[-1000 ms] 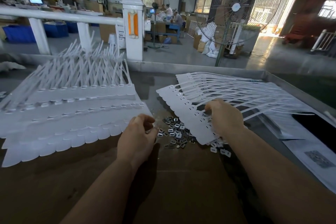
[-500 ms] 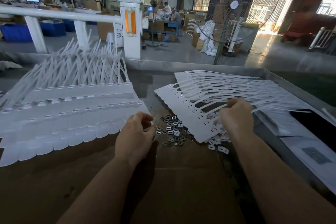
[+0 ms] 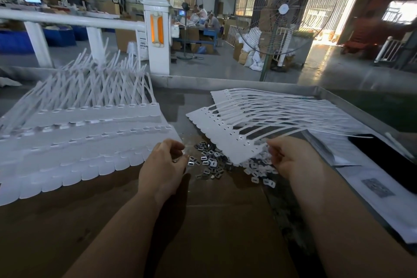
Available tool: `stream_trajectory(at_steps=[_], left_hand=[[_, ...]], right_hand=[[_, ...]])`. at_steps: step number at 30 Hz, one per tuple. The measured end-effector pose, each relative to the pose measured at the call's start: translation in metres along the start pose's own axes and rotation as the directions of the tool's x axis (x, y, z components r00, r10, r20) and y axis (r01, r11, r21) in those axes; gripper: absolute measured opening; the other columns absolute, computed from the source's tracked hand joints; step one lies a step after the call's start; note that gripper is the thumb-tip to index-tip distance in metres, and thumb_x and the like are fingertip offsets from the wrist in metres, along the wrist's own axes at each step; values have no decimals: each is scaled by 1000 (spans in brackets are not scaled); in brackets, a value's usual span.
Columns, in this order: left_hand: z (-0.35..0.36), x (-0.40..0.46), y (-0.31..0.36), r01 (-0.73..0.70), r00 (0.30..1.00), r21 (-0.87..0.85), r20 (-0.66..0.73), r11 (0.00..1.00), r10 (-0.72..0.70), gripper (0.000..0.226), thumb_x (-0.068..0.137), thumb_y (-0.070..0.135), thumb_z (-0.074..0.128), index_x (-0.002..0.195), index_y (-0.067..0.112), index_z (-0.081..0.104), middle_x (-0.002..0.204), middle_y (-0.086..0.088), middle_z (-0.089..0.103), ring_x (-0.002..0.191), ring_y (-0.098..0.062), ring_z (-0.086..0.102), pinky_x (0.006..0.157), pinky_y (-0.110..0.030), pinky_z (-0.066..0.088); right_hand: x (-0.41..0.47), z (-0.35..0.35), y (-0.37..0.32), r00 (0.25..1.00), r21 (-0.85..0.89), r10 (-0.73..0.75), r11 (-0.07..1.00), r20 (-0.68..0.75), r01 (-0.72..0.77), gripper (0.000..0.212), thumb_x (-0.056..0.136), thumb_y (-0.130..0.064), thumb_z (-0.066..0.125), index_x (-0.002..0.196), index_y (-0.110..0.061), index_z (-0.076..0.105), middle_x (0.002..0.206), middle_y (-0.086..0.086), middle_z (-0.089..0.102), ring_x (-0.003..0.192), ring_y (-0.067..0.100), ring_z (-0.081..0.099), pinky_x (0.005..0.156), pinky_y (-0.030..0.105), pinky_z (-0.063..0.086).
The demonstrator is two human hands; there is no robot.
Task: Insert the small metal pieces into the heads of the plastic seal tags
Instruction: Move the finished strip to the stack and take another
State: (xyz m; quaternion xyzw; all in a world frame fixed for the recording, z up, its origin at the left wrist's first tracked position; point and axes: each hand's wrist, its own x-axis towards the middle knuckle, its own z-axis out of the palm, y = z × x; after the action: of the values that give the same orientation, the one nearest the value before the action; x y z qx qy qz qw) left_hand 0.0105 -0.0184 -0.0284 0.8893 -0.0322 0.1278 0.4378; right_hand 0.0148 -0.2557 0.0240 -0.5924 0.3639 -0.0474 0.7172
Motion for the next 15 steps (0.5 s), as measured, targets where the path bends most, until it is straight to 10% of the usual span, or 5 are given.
stream_trajectory(at_steps=[6,15], left_hand=[[-1,0,0,-3,1000,-6,16,1000,4,16,87,28,63,101,26,55,103,4,60,93,-11,57,85,-31,47],[0,2,-3,-12,1000,17,12,1000,11,15,87,30,61,100,27,54,103,6,59,89,-9,55,78,-24,42]], right_hand=[[-11,13,2,979,207,-59,978,196,18,54,79,18,56,123,-10,45,108,22,62,87,29,64,59,34,55],[-7,25,15,971,182,-217,963,96,198,63,76,25,52,115,-24,41,91,10,57,79,18,58,66,36,53]])
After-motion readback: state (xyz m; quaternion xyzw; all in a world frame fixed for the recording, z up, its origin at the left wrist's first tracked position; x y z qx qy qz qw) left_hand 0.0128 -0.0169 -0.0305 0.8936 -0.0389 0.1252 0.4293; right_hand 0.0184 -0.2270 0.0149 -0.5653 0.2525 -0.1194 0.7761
